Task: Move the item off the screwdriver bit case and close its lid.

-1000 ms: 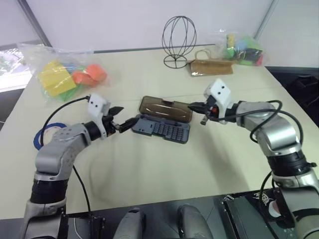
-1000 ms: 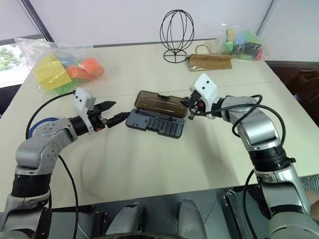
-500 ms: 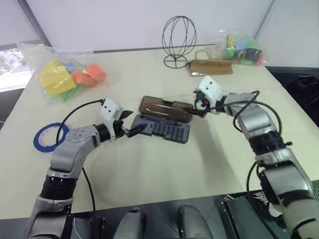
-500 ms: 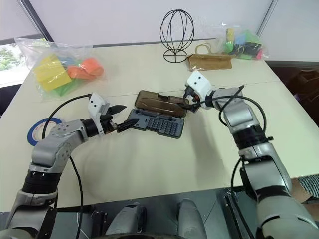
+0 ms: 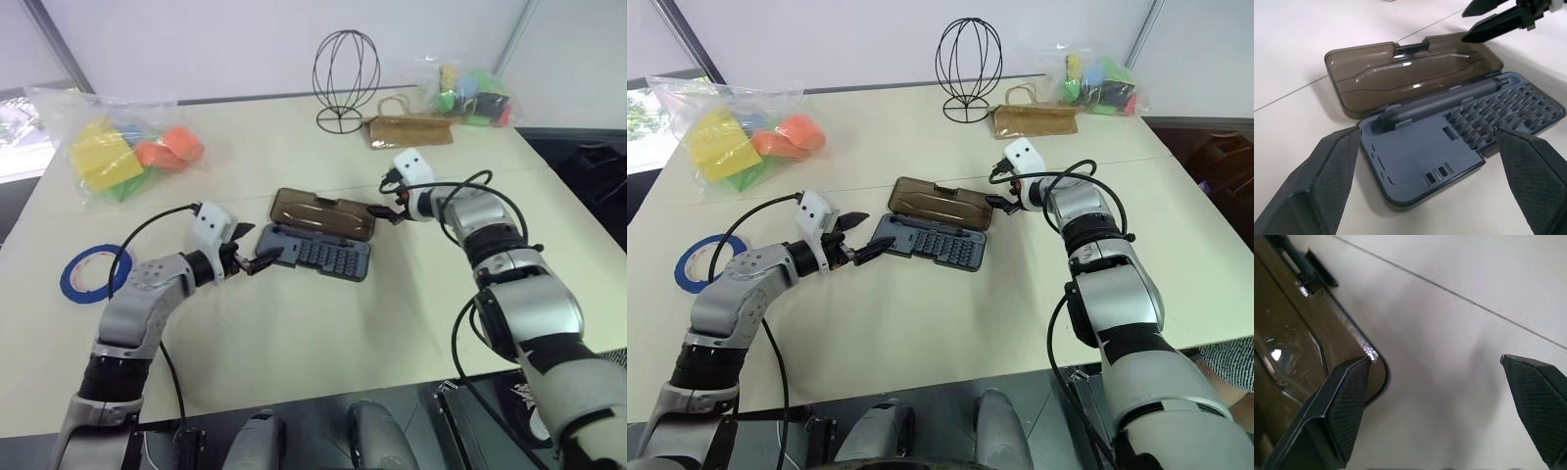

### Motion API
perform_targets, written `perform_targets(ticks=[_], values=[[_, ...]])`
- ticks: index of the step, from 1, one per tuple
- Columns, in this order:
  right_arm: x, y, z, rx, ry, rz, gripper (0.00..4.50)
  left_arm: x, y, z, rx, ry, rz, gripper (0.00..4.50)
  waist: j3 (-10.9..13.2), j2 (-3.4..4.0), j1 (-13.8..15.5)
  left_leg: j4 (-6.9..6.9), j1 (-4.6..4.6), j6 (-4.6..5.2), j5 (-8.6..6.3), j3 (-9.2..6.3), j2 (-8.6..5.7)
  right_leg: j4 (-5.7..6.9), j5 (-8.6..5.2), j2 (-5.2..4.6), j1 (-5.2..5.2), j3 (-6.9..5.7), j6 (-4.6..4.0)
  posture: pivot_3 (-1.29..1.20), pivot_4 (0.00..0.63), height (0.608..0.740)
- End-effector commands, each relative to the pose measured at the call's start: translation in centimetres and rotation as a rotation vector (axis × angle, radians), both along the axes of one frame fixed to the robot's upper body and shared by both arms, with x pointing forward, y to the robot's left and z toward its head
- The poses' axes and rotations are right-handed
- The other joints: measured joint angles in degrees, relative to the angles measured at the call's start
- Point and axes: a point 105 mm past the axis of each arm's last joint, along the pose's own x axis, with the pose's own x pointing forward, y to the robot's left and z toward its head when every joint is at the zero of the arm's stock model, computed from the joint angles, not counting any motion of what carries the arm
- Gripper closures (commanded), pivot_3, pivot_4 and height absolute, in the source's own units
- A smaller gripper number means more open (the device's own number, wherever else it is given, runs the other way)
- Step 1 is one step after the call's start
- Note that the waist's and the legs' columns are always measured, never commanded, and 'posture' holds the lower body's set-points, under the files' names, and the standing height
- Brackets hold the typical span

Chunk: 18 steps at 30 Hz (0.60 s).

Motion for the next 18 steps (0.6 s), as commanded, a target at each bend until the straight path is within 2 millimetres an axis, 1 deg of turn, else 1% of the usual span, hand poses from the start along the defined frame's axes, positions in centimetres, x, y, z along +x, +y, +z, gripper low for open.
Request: perform_targets(ticks=[1,8,9,11,12,18], values=[[0.1,0.4,0.5,-0.025,-0.025,0.019,0.10,-0.1,0.1,1.4,0.005,-0.074,0.008,0.00,0.00,0.00,0.07,0.00,-0.01,0.00,0.00,0.01,0.00,0.00,0.00,0.00,0.00,0.00,0.00,0.00,0.150,0.740],[0.2,0.8,-0.3,-0.047,-0.021,-0.015,0.10,0.2,0.0,1.5,0.005,-0.084,0.013,0.00,0.00,0.00,0.07,0.01,-0.01,0.00,0.00,-0.01,-0.01,0.00,0.00,-0.01,0.00,0.01,0.00,0.00,0.150,0.740],[0.1,1.0,-0.3,-0.044,-0.018,-0.008,0.33,0.3,0.1,1.5,0.007,-0.086,0.014,0.00,0.00,0.00,0.07,0.01,-0.01,0.00,0.00,-0.02,-0.01,0.00,0.00,-0.01,0.00,0.01,0.00,0.00,0.150,0.740],[0.0,1.2,-0.6,-0.049,-0.005,-0.003,1.00,0.4,0.2,1.7,0.007,-0.091,0.019,0.00,0.00,0.01,0.09,0.01,-0.01,0.00,0.00,-0.02,-0.01,0.00,0.00,-0.01,0.00,0.01,0.00,0.00,0.150,0.740],[-0.1,1.3,-0.7,-0.050,0.002,0.001,1.42,0.4,0.2,1.7,0.010,-0.095,0.021,0.00,0.00,0.01,0.09,0.01,-0.01,0.00,0.00,-0.03,-0.01,0.00,0.00,-0.01,0.00,0.00,0.00,0.00,0.150,0.740],[-0.5,1.5,-1.1,-0.059,0.018,0.022,4.45,0.7,0.7,2.1,0.015,-0.113,0.039,0.00,-0.02,-0.02,0.07,0.03,-0.01,-0.01,0.00,-0.03,-0.02,0.01,0.00,-0.01,0.01,0.00,0.00,0.00,0.150,0.740]])
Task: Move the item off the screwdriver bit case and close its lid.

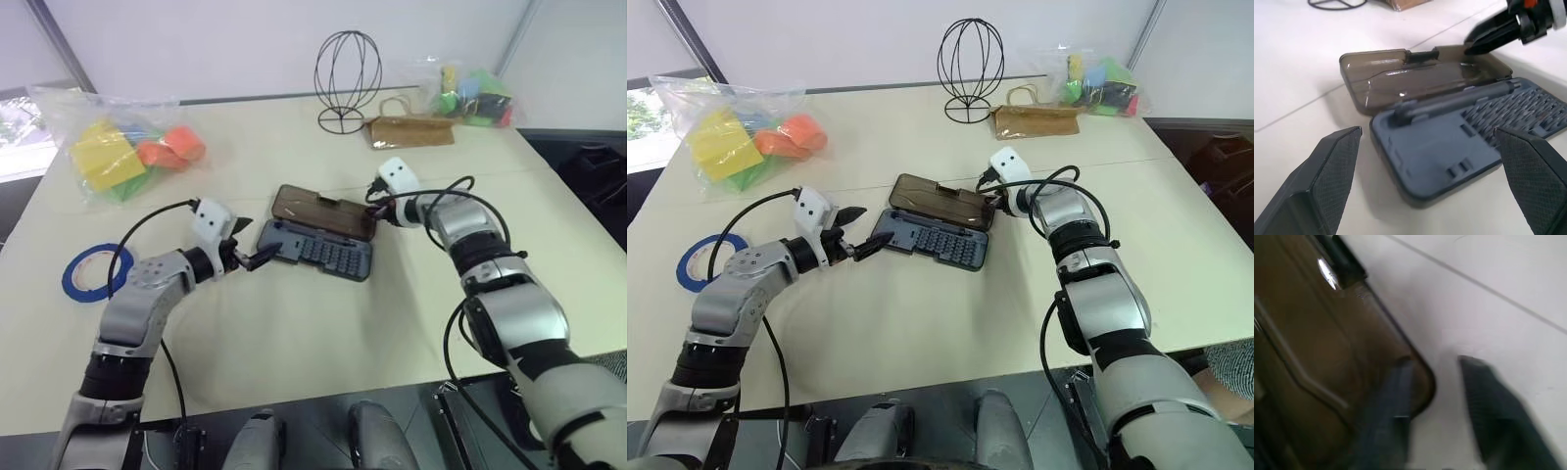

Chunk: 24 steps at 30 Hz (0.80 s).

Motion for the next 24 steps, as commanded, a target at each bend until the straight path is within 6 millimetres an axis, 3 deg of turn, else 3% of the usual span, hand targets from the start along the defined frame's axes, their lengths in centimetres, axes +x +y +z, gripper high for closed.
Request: perform_targets(ticks=[1,8,13,19,24], values=[[-0.1,-0.3,0.3,-0.026,-0.011,0.007,4.45,0.4,0.7,1.6,0.002,-0.067,0.019,0.00,-0.03,-0.05,-0.08,0.00,0.02,0.00,0.00,-0.01,0.01,0.00,0.00,0.00,0.01,0.00,0.00,0.00,0.150,0.740],[-0.3,0.6,0.8,-0.033,-0.019,0.055,4.45,0.8,1.3,2.2,0.001,-0.094,0.049,0.00,-0.02,-0.03,-0.26,-0.09,0.23,0.01,0.00,0.01,0.04,0.08,0.00,0.03,0.08,0.03,0.00,0.00,0.150,0.740],[-1.2,2.6,2.2,-0.067,-0.088,0.229,4.45,1.2,1.8,2.7,-0.009,-0.112,0.069,0.00,-0.02,-0.02,-0.28,-0.12,0.22,0.00,0.00,-0.01,0.05,0.07,0.00,0.02,0.04,0.04,0.00,0.00,0.150,0.740],[-4.8,6.0,2.9,-0.134,-0.097,0.523,4.45,2.0,2.7,3.6,-0.012,-0.136,0.096,0.00,-0.02,-0.02,-0.28,-0.16,0.21,0.01,0.00,-0.01,0.05,0.07,0.00,0.02,0.01,0.03,0.00,0.00,0.150,0.740],[-6.8,6.7,2.1,-0.166,-0.033,0.636,4.45,2.5,2.8,4.3,-0.019,-0.156,0.107,0.00,-0.02,-0.02,-0.01,-0.12,0.19,0.01,0.00,-0.05,0.05,0.07,0.00,0.02,0.00,0.03,0.00,0.00,0.150,0.740]])
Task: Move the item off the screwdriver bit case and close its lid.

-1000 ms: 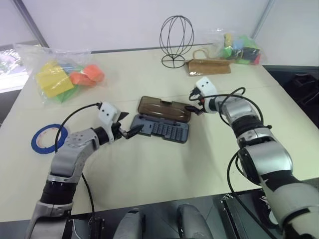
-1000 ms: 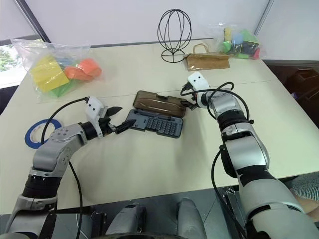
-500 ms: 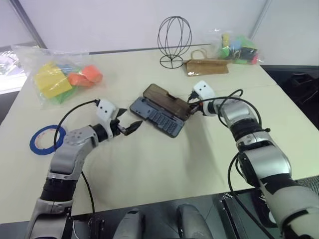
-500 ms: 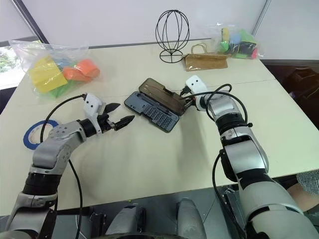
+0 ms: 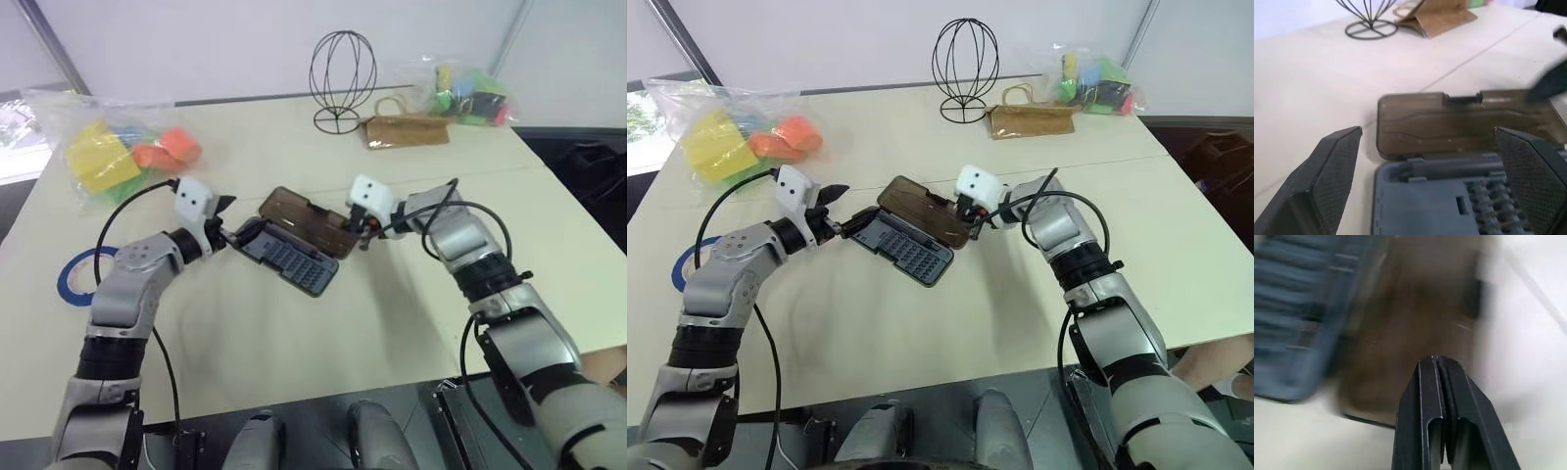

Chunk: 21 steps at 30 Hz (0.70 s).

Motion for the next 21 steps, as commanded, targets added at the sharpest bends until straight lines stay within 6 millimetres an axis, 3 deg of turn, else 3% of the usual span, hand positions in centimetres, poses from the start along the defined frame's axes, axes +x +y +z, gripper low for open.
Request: perform_targets(ticks=[1,5,8,14,17,21], values=[[-1.2,0.5,0.8,-0.029,0.002,0.091,4.45,0.2,0.8,1.7,0.002,-0.065,0.024,0.00,0.00,0.00,0.18,0.01,-0.01,0.00,0.00,-0.01,-0.01,0.00,0.00,0.00,0.00,0.00,0.00,0.00,0.150,0.740],[-1.8,0.5,0.1,-0.084,0.012,0.155,4.45,0.4,0.8,1.7,0.002,-0.069,0.026,0.00,0.00,0.00,0.26,0.08,-0.08,0.00,0.00,-0.08,-0.06,-0.03,0.00,-0.03,0.02,-0.02,0.00,0.00,0.150,0.740],[-0.3,0.4,0.3,-0.089,-0.039,0.096,4.45,0.4,0.7,1.7,0.002,-0.072,0.025,0.00,0.00,-0.01,0.11,0.08,-0.08,0.00,0.00,-0.08,-0.05,-0.03,0.00,-0.02,0.00,-0.03,0.00,0.00,0.150,0.740],[2.3,0.3,4.3,0.099,-0.078,-0.120,4.45,0.0,0.5,1.6,-0.010,-0.071,0.028,0.00,0.01,0.01,0.03,0.06,-0.18,-0.02,0.01,-0.09,-0.03,0.01,0.00,-0.02,-0.16,-0.01,0.00,0.00,0.150,0.740],[2.2,0.0,5.3,0.199,-0.009,-0.208,3.55,-0.1,0.5,1.6,-0.016,-0.071,0.033,0.00,0.01,0.00,0.22,0.06,-0.22,-0.03,0.02,-0.11,-0.03,0.01,0.00,-0.03,-0.18,-0.02,0.00,0.00,0.150,0.740],[1.0,0.2,6.5,0.270,0.038,-0.246,1.52,-0.1,0.4,1.4,-0.017,-0.067,0.034,0.00,0.01,0.01,0.19,0.14,-0.44,-0.04,0.02,-0.14,-0.07,0.00,0.00,-0.06,-0.30,-0.03,0.00,0.00,0.150,0.740]])
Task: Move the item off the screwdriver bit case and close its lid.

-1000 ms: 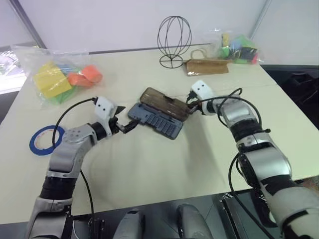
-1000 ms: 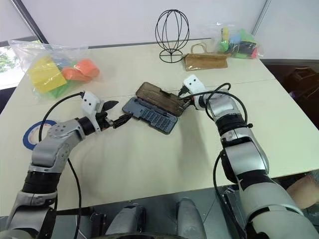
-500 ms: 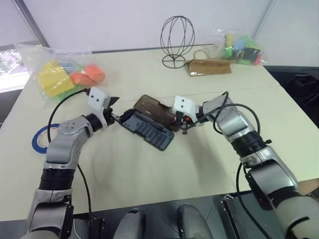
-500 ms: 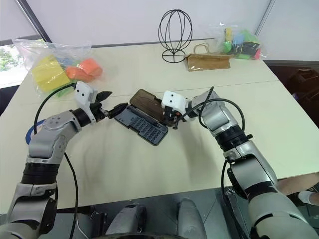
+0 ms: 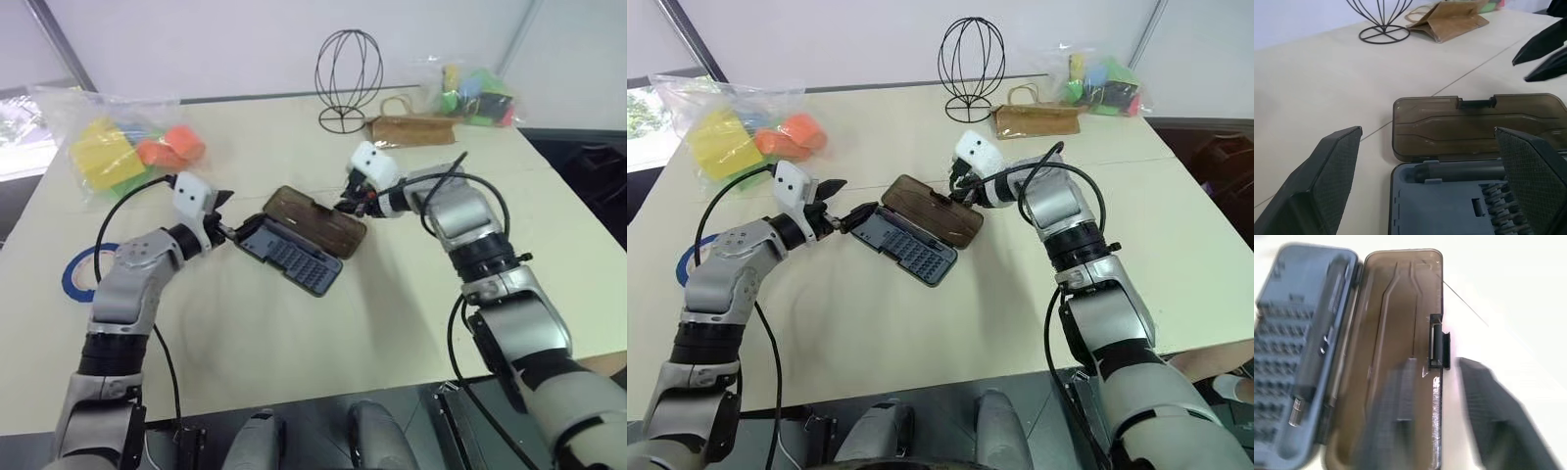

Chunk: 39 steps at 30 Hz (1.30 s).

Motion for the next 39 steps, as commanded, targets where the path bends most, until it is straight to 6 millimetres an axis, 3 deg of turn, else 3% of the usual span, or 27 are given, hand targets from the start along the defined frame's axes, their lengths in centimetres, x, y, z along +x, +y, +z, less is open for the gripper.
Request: perform_targets(ticks=[1,2,6,13,24,36,39], values=[[-1.0,0.4,2.3,0.073,-0.017,-0.020,0.95,-0.3,0.1,1.3,-0.009,-0.049,0.003,0.00,0.00,0.00,-0.06,0.02,-0.06,0.00,0.00,0.00,0.00,0.01,0.00,0.00,-0.05,0.00,0.00,0.00,0.150,0.740],[-1.1,0.2,2.4,0.092,0.008,-0.065,0.52,-0.2,0.1,1.3,-0.009,-0.048,0.002,0.00,0.00,0.00,-0.08,0.04,-0.09,0.00,0.00,0.00,0.00,0.02,0.00,0.00,-0.09,0.00,0.00,0.00,0.150,0.740],[-1.4,-0.5,2.2,0.136,0.085,-0.224,0.52,-0.1,0.1,1.3,-0.008,-0.047,0.000,0.00,0.00,0.00,-0.11,0.04,-0.13,0.00,0.00,0.00,0.00,0.04,0.00,0.00,-0.13,0.00,0.00,0.00,0.150,0.740],[-2.4,-1.8,-1.3,0.088,0.243,-0.480,0.52,0.2,-0.4,1.4,-0.009,-0.046,-0.015,0.00,-0.01,0.01,-0.08,0.04,-0.22,-0.03,0.02,0.01,-0.01,0.07,0.00,-0.01,-0.23,0.00,0.00,0.00,0.150,0.740],[-1.9,-2.9,-2.4,0.020,0.221,-0.623,0.52,0.2,-0.5,1.4,-0.007,-0.046,-0.023,0.00,-0.01,0.01,-0.28,0.05,-0.26,-0.05,0.03,0.05,-0.05,0.15,0.00,-0.04,-0.32,0.02,0.00,0.00,0.150,0.740],[-1.2,-2.5,-2.9,0.037,0.242,-0.654,0.52,0.0,-0.3,1.2,-0.002,-0.043,-0.015,0.00,-0.01,0.01,-0.28,0.06,-0.26,-0.07,0.04,0.05,-0.05,0.17,0.01,-0.04,-0.31,0.02,0.00,0.00,0.150,0.740],[-1.1,-2.5,-3.1,0.039,0.245,-0.654,1.40,-0.1,-0.2,1.2,-0.003,-0.042,-0.012,0.00,-0.01,0.01,-0.34,0.06,-0.26,-0.07,0.04,0.05,-0.05,0.17,0.01,-0.04,-0.32,0.01,0.00,0.00,0.150,0.740]])
